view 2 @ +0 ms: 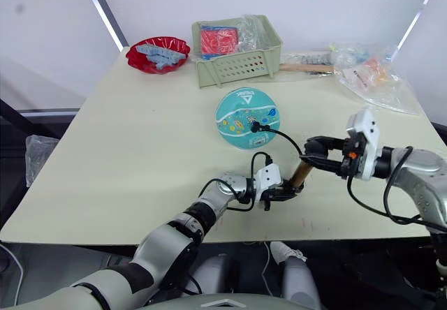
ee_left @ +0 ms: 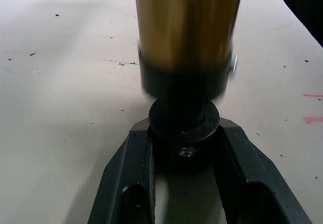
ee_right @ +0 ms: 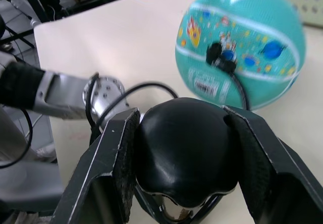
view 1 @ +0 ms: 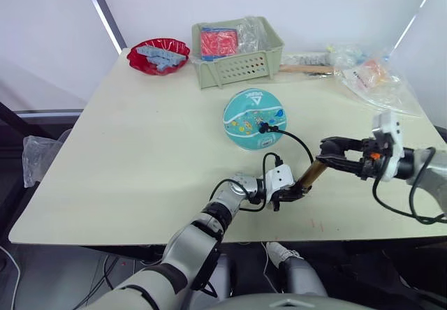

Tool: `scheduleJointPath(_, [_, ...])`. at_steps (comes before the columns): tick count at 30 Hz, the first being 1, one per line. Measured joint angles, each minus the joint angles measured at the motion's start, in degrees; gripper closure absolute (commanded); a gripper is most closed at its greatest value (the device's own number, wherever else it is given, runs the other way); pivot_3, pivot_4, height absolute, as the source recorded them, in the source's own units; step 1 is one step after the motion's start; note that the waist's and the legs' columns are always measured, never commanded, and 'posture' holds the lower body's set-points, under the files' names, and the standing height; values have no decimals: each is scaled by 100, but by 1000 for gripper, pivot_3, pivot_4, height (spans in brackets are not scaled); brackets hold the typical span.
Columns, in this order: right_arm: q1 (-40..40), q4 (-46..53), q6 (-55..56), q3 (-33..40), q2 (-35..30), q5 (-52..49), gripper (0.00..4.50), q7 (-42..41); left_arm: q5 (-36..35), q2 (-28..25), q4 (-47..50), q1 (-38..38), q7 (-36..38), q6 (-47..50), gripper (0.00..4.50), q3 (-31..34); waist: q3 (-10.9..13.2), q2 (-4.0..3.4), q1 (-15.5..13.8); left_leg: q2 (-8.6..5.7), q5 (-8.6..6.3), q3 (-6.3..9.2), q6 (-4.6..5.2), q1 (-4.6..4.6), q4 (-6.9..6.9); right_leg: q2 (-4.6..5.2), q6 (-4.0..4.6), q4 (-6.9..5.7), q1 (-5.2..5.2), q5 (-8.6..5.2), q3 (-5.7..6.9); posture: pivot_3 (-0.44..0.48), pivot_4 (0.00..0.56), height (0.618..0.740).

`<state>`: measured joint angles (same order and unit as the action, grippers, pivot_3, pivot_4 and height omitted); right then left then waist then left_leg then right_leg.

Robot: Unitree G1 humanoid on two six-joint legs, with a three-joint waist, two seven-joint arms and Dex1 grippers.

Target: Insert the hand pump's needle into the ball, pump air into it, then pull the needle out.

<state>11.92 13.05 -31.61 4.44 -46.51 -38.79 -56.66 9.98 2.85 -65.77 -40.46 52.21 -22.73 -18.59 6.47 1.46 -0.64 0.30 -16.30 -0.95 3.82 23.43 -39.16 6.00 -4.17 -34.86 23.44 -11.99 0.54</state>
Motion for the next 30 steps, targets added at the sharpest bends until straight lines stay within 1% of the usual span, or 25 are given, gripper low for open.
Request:
scheduleJointPath(4, [-5,-52,213,4,63,58,2424,-34,1,-2,-4,-6,0,0,3377,1,0,-1,0,0,0,-5,0,-3,0,-2,0,-1,0,0,0,0,150,738])
scheduleJointPath(8, [73,-59,157,29,-4,44,2424,-93,0,3,-4,-14,8,-1,3377,2,4,-7,-5,0,0,-5,0,-1,0,-3,0,-1,0,0,0,0,150,738])
scheduleJointPath(11, [102,-54,-17,102,-138,-25,2424,-147,-2,13,-4,-19,38,-10,3377,3,17,-17,-12,0,0,-5,0,8,-1,-3,0,0,2,0,2,0,150,738])
scheduleJointPath(13, [247,-54,-300,194,-370,-208,2424,-191,-5,30,-3,-37,74,-17,3377,3,39,-47,-18,-5,1,-6,1,23,-7,-1,-2,-1,14,1,2,0,150,738])
scheduleJointPath(15, [327,-53,-471,318,-472,-342,2424,-241,-7,34,-3,-41,99,-18,3377,5,41,-49,-25,-6,1,-4,1,26,-7,-2,-1,-1,17,1,6,0,150,738])
scheduleJointPath(16, [457,-52,-688,421,-672,-509,2424,-299,-10,38,-3,-53,117,-19,3377,6,45,-54,-27,-6,1,-4,1,28,-7,-2,-2,0,17,1,6,0,150,738])
scheduleJointPath(18, [492,-49,-738,486,-722,-562,2424,-313,-9,39,-3,-56,119,-19,3377,6,47,-54,-29,-6,1,-4,1,29,-7,-2,-2,1,17,1,7,0,150,738])
scheduleJointPath(19, [758,-65,-1169,658,-963,-920,2424,-324,-17,44,-3,-71,122,-21,3377,11,49,-52,-30,-6,1,-3,1,29,-7,-3,-2,2,16,1,9,0,150,738])
scheduleJointPath(20, [808,-66,-1229,693,-999,-969,2424,-324,-17,45,-3,-73,121,-21,3377,11,67,-70,-26,-11,1,-6,1,30,-10,1,-3,0,17,2,6,0,150,738])
scheduleJointPath(24, [1375,-188,-1743,997,-1292,-1421,2424,-312,-26,44,-3,-73,136,-21,3377,21,76,-76,-28,-11,1,-2,1,31,-10,-1,-3,1,17,2,9,0,150,738])
scheduleJointPath(30, [1807,-310,-2096,1223,-1474,-1739,2424,-256,-28,44,-3,-71,145,-21,3377,24,80,-72,-26,-11,1,-3,1,32,-10,0,-3,1,17,2,8,0,150,738])
